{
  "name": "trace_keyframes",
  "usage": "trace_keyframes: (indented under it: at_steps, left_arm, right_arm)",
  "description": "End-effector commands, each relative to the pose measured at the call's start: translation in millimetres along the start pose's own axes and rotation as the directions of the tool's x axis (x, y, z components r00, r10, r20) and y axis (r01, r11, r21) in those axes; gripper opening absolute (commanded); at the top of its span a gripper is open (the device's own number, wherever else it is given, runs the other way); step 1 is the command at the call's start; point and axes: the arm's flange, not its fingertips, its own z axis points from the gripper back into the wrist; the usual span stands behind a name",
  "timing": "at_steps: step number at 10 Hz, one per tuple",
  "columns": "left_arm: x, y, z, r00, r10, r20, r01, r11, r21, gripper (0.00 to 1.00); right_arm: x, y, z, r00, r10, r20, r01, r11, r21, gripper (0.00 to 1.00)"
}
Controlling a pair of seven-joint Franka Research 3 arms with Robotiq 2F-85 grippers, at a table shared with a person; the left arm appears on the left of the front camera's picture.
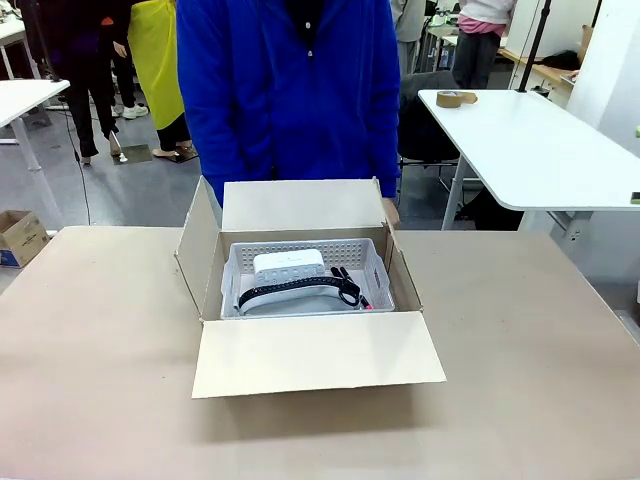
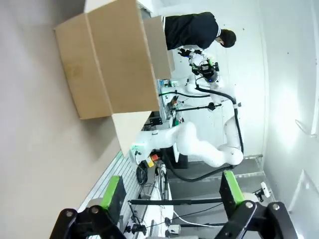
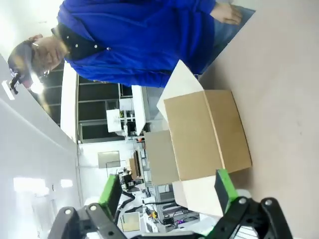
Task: Pack the gift set into the box.
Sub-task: Lift both hands away from the flaps of the Package Box, then press and hold the closed box until the human finishes sealing it.
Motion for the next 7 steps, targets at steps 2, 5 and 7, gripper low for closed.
trace_keyframes:
  at_steps: [2,5,7]
  left_arm:
    - [5.4,-57.8,-23.9,0.998,-0.060,-0.036,0.065,0.983,0.173,1.00]
    - [5.4,-57.8,-23.9,0.998,-0.060,-0.036,0.065,0.983,0.173,1.00]
    - [5.4,-57.8,-23.9,0.998,-0.060,-0.036,0.065,0.983,0.173,1.00]
  right_arm:
    - [-19.8,43.2,-43.1,0.989,0.149,-0.002,-0.148,0.983,-0.104,1.00]
    - [-19.8,43.2,-43.1,0.989,0.149,-0.002,-0.148,0.983,-0.104,1.00]
    - [-19.8,43.2,-43.1,0.989,0.149,-0.002,-0.148,0.983,-0.104,1.00]
